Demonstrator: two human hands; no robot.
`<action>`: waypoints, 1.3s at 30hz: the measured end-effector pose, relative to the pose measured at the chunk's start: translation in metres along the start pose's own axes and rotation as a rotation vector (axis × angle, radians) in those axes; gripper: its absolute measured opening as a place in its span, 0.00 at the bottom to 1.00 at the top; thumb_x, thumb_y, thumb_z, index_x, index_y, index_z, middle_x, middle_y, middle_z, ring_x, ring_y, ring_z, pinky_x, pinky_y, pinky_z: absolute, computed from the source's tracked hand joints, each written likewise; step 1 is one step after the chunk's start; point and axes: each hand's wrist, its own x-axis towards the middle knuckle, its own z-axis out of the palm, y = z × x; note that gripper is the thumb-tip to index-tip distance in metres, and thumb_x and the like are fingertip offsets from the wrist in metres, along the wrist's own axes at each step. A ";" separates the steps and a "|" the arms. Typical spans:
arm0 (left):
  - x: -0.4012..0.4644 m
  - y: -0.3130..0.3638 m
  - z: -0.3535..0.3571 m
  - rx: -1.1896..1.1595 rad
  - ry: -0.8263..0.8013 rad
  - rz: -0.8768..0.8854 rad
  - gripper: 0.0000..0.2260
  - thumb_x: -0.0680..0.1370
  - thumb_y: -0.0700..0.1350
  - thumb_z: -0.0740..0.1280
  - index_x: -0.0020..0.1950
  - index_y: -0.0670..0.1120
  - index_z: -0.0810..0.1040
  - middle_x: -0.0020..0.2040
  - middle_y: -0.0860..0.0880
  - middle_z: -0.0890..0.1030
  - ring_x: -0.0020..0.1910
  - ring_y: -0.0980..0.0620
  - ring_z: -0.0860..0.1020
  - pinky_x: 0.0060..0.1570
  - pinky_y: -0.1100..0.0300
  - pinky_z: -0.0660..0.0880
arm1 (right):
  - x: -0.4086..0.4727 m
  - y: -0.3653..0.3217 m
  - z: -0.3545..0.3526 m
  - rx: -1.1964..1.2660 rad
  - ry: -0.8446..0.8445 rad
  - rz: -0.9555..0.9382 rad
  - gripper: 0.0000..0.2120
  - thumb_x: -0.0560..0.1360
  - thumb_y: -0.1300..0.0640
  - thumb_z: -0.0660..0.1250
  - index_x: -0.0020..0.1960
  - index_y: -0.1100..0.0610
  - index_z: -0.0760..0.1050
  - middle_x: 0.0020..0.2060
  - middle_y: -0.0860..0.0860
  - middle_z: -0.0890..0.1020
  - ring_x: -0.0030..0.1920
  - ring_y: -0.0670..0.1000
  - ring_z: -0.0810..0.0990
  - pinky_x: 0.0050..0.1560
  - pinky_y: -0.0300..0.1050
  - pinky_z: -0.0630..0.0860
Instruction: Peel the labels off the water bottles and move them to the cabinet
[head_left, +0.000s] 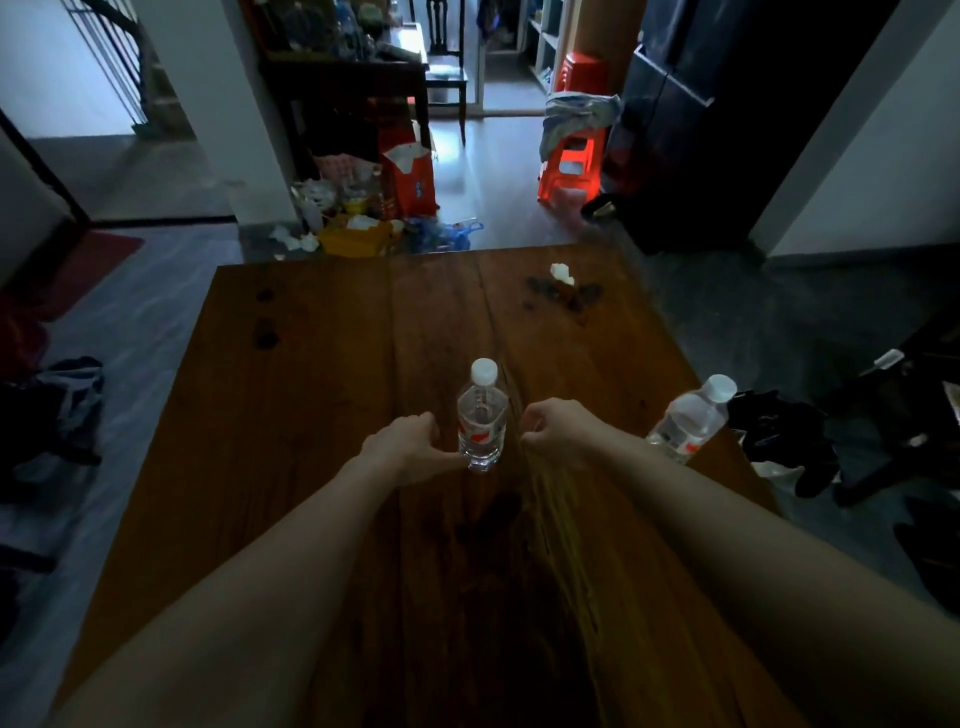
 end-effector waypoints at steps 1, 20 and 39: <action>0.001 0.001 0.002 -0.069 0.042 -0.004 0.37 0.69 0.70 0.72 0.69 0.49 0.70 0.64 0.49 0.78 0.57 0.51 0.78 0.55 0.53 0.78 | 0.004 0.002 0.000 0.016 -0.009 -0.004 0.13 0.81 0.57 0.64 0.64 0.55 0.74 0.61 0.53 0.78 0.52 0.47 0.77 0.48 0.40 0.76; 0.029 0.051 0.044 -0.635 0.497 0.082 0.27 0.69 0.47 0.81 0.64 0.47 0.75 0.54 0.53 0.81 0.53 0.55 0.81 0.45 0.70 0.74 | 0.031 0.059 0.005 0.153 -0.098 -0.048 0.09 0.80 0.56 0.66 0.59 0.51 0.75 0.52 0.46 0.77 0.50 0.46 0.79 0.46 0.40 0.80; -0.070 0.082 -0.010 -0.574 0.511 0.426 0.30 0.65 0.62 0.77 0.63 0.57 0.72 0.51 0.67 0.79 0.53 0.72 0.80 0.46 0.74 0.79 | -0.029 0.058 0.012 -0.107 0.163 -0.459 0.08 0.81 0.46 0.61 0.58 0.46 0.72 0.51 0.42 0.77 0.46 0.41 0.78 0.44 0.36 0.78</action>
